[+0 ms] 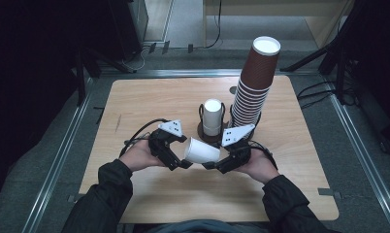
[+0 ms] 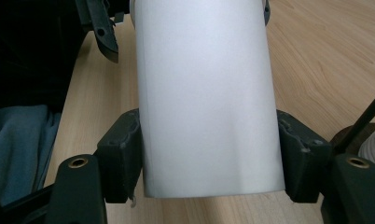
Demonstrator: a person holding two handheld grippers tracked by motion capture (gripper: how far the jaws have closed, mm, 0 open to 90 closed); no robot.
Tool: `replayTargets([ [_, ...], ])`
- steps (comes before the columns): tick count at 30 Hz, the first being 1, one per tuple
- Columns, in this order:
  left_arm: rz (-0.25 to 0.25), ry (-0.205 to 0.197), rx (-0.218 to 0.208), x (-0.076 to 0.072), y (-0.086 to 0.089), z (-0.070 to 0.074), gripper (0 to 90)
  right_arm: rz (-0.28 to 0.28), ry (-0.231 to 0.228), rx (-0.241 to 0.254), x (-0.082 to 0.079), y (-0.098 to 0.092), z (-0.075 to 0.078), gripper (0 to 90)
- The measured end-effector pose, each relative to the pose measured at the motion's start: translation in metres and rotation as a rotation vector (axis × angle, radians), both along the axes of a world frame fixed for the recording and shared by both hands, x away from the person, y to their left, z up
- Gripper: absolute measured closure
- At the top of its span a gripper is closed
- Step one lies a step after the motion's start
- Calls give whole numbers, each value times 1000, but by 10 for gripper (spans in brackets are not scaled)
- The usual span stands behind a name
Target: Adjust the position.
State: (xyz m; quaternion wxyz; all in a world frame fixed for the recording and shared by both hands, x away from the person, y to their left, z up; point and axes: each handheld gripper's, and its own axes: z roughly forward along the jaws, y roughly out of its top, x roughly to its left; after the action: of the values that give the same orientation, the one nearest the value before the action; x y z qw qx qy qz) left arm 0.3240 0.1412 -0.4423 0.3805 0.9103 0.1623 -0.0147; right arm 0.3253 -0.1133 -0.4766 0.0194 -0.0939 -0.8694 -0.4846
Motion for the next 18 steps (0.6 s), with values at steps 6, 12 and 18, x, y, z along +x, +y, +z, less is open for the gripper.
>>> replayTargets([
  [6, -11, -4, -23, -1, -5, -1, 15, 19, 8, 15, -2, 0, 0, 329],
  [12, -16, 15, -61, 0, -4, -1, 20, 36, 10, 41, -2, 1, 1, 329],
  [18, -36, 39, -79, -1, -5, -1, 142, 49, 23, 43, -3, 4, 0, 329],
])
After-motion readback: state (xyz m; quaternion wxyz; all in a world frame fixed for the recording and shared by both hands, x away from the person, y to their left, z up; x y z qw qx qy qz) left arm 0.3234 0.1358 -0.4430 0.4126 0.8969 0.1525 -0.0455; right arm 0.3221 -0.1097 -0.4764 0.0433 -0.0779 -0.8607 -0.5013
